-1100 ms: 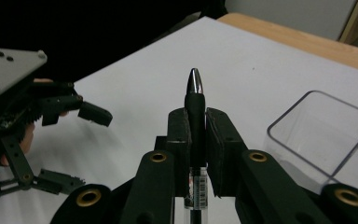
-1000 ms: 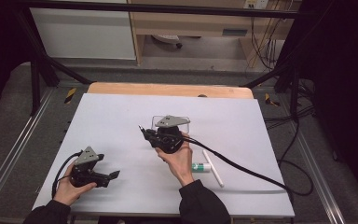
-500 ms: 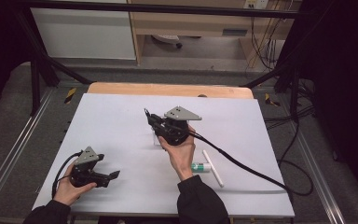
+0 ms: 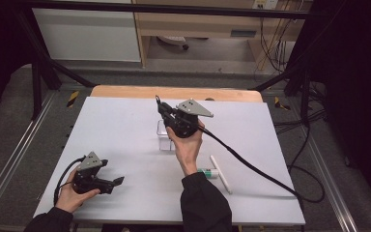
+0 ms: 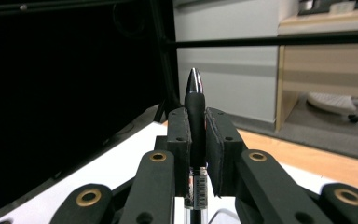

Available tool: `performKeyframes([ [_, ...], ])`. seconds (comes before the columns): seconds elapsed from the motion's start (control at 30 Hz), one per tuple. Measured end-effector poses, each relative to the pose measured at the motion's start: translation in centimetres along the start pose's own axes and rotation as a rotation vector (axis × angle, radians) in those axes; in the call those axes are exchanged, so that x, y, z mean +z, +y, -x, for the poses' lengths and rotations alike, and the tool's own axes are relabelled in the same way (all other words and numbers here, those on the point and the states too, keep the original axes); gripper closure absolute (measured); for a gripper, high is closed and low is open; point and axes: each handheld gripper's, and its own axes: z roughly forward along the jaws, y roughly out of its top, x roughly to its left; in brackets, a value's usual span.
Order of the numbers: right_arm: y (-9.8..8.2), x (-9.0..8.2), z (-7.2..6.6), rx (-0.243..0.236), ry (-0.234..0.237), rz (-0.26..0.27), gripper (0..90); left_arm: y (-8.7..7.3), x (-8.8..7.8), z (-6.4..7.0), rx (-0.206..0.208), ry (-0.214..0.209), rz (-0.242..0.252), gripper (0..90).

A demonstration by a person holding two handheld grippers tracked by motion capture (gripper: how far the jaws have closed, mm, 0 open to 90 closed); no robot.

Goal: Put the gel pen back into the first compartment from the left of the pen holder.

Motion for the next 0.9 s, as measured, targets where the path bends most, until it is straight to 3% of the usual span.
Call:
performKeyframes([
  [0.43,-0.2,2.6,1.5,0.021,-0.041,0.052,80.7,0.0,0.0,0.0,-0.001,0.000,0.001,5.3],
  [0.9,-2.0,5.3,1.8,0.030,-0.035,0.026,80.8,0.0,-0.1,-0.1,-0.003,0.000,0.004,5.3],
])
